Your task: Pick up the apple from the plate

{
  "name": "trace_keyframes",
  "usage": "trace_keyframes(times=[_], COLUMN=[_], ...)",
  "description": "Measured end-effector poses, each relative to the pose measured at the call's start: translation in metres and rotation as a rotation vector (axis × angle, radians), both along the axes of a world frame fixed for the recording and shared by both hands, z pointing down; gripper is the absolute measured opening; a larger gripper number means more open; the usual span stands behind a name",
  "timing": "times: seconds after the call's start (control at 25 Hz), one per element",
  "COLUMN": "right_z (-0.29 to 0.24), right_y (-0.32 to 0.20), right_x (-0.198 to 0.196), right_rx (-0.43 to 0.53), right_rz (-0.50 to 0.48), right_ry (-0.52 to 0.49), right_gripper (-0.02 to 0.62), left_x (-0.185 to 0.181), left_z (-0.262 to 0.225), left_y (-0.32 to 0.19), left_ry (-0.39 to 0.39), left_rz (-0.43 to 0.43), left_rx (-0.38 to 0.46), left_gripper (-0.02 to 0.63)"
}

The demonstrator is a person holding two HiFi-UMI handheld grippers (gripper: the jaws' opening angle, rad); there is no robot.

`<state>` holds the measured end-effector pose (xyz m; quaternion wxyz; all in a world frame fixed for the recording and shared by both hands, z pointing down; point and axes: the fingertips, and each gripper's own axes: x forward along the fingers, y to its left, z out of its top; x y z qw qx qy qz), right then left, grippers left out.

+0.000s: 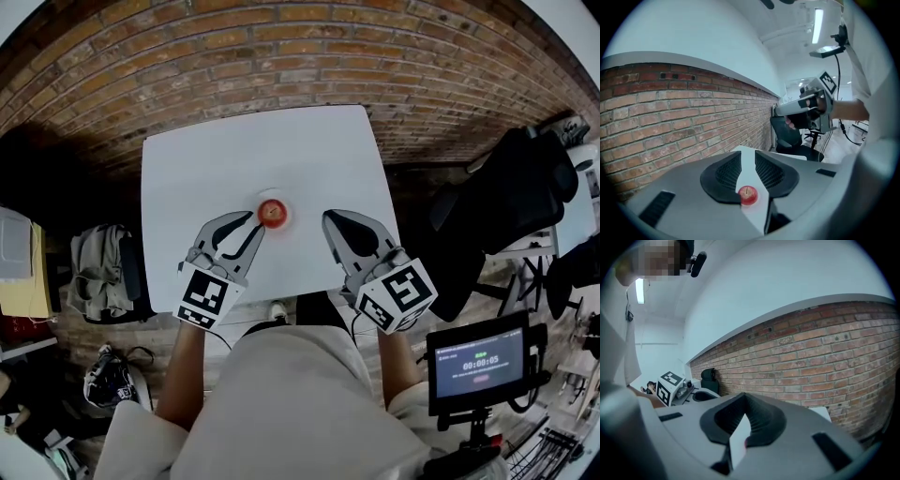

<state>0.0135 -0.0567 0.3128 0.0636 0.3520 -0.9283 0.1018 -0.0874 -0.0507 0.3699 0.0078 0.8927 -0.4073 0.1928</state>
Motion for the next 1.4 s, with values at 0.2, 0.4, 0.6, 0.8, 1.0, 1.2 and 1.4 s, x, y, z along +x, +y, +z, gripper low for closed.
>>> trace_keyframes(times=[0.2, 0.4, 0.6, 0.8, 1.0, 1.2, 1.4], right_z=[0.017, 0.025, 0.029, 0.039, 0.048, 0.059, 0.072], right_y=[-0.020, -0.030, -0.030, -0.037, -0.042, -0.045, -0.050], right_x=[0.000, -0.001, -0.002, -0.004, -0.003, -0.003, -0.001], right_rx=[-0.030, -0.047, -0.058, -0.076, -0.094, -0.118, -0.147], right_rz=[0.002, 0.002, 0.000, 0.000, 0.005, 0.008, 0.021], right_ry=[-0.002, -0.003, -0.003, 0.005, 0.013, 0.023, 0.037], right_gripper=[0.000, 0.000, 0.000, 0.000, 0.000, 0.000, 0.000], left_x=[0.006, 0.008, 0.009, 0.007, 0.006, 0.008, 0.013], left_z=[0.025, 0.044, 0.063, 0.101, 0.118, 0.129, 0.148], left_y=[-0.017, -0.024, -0.024, -0.031, -0.038, -0.042, -0.047], left_ry=[-0.031, -0.043, -0.070, -0.137, -0.126, -0.136, -0.152], left_rz=[0.029, 0.046, 0.062, 0.060, 0.070, 0.085, 0.107], left_rx=[-0.055, -0.111, -0.155, -0.206, -0.241, -0.269, -0.300], left_gripper=[0.138, 0.161, 0.195, 0.245, 0.253, 0.267, 0.282])
